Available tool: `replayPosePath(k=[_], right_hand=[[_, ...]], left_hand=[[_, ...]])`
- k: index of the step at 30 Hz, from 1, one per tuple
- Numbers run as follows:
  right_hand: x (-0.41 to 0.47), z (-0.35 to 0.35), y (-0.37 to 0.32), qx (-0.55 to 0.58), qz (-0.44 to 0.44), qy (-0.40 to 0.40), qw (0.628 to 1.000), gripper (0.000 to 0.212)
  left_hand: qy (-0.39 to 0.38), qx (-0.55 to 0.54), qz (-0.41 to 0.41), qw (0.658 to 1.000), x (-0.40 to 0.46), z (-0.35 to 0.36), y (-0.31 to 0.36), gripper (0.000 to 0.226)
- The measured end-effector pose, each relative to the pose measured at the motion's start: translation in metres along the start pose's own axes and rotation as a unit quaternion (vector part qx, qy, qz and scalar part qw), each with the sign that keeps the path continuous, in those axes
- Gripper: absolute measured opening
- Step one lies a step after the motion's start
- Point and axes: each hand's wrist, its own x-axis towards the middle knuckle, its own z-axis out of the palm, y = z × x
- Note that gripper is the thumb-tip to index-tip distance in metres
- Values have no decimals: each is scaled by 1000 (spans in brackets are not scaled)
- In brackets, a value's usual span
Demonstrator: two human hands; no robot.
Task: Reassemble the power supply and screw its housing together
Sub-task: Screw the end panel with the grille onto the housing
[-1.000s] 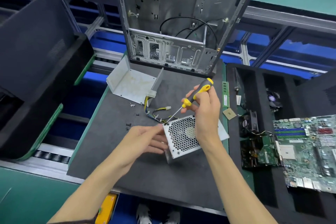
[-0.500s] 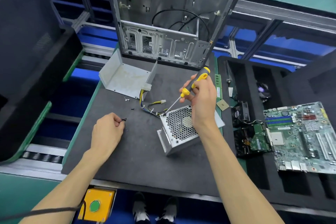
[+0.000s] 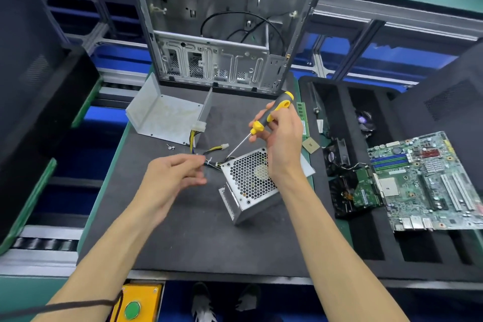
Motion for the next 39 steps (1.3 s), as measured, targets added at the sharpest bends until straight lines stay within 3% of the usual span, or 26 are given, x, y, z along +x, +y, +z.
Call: replayPosePath(k=[3, 9, 19, 25, 30, 35, 39], right_hand=[[1, 0, -1, 27, 0, 10, 1000, 11], [1, 0, -1, 56, -6, 22, 998, 14], [-1, 1, -6, 96, 4, 25, 995, 14], [-3, 3, -9, 101, 23, 13, 995, 16], [-3, 5, -11, 94, 33, 19, 995, 20], [-5, 5, -12, 102, 31, 23, 994, 20], [-4, 5, -13, 140, 45, 40, 988, 20]], left_hand=[[-60, -137, -4, 989, -12, 17, 15, 22], [-64, -161, -7, 985, -20, 35, 24, 6], [-53, -191, -8, 980, -15, 35, 29, 6], [-2, -84, 82, 993, -11, 36, 35, 8], [-36, -93, 55, 994, -8, 35, 38, 9], [-26, -19, 119, 992, -10, 37, 35, 10], [-33, -28, 114, 993, -5, 36, 39, 11]])
